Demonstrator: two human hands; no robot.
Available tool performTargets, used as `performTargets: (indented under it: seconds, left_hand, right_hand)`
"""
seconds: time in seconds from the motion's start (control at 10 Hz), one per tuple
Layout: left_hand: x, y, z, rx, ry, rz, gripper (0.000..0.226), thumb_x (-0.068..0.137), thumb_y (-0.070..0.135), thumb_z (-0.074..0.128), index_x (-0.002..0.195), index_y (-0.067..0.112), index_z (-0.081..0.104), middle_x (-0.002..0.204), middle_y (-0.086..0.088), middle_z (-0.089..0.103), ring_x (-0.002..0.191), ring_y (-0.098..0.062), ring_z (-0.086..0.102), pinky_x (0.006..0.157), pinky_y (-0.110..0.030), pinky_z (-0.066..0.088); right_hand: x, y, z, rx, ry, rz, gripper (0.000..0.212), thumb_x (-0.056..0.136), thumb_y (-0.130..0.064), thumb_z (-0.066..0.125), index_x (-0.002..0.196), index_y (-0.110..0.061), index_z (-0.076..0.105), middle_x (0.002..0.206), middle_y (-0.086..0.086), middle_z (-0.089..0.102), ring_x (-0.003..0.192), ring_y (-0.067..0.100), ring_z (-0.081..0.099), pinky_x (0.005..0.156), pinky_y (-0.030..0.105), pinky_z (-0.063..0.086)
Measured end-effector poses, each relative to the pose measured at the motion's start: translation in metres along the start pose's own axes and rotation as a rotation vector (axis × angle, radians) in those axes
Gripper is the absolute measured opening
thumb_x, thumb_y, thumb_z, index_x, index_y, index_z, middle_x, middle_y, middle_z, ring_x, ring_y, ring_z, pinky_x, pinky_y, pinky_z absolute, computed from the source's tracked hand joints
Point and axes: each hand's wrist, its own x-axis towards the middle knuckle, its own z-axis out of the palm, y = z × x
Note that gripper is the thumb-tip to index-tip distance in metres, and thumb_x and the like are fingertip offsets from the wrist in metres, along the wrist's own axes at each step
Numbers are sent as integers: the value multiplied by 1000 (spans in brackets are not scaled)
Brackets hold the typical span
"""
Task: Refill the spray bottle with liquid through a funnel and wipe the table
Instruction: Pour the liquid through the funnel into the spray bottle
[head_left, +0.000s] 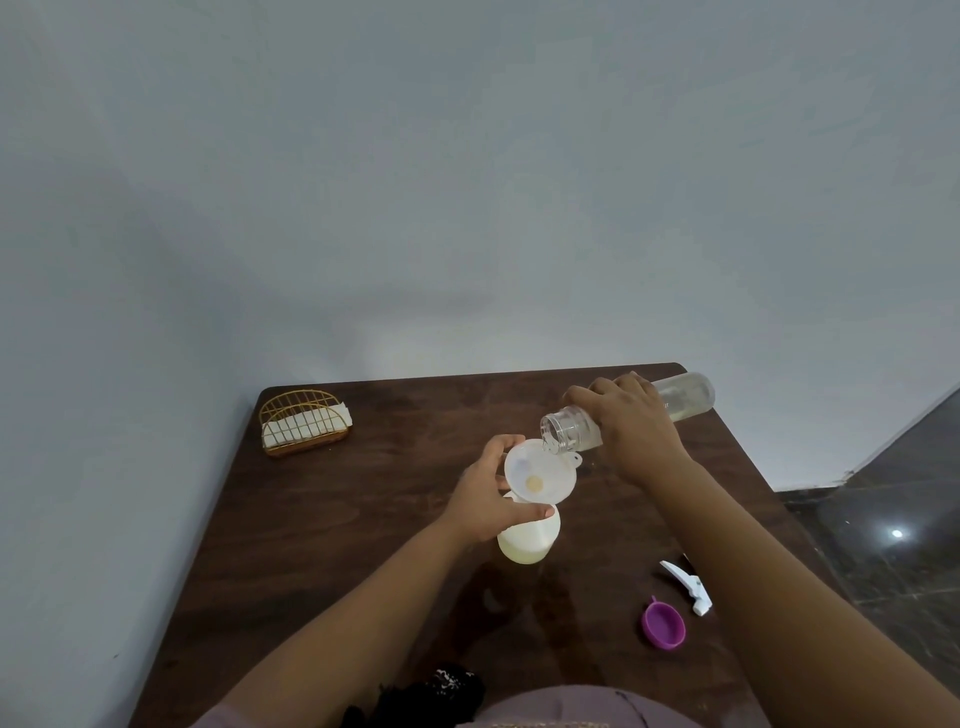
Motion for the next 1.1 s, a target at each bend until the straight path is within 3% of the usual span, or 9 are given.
performTargets:
  seconds: [0.3, 0.7, 1.1]
  left_hand:
    - [1, 0, -1, -7, -1, 5, 86, 64, 32, 90, 131, 42, 38, 127, 18, 52, 111, -14, 58, 91, -28, 54]
    - [1, 1, -1, -4, -6, 4, 89, 62, 36, 90, 133, 40, 38, 129, 15, 53, 113, -16, 58, 96, -40, 54]
    - [0, 3, -2, -11, -5, 5, 85, 64, 32, 90, 130, 42, 37, 128, 16, 52, 113, -16, 57, 94, -33, 54]
  right_hand:
    - [1, -1, -2, -6, -7, 1, 52, 63, -12, 77, 108, -32, 59, 91, -4, 61, 87, 25, 55, 100, 42, 36]
    - [1, 0, -1, 4, 14, -13, 52, 61, -9, 75, 105, -30, 60, 88, -4, 61, 83, 25, 54, 97, 43, 39]
    - [1, -1, -1, 3, -5, -8, 54, 59, -12, 80, 105, -32, 58, 89, -5, 60, 86, 25, 55, 99, 44, 38]
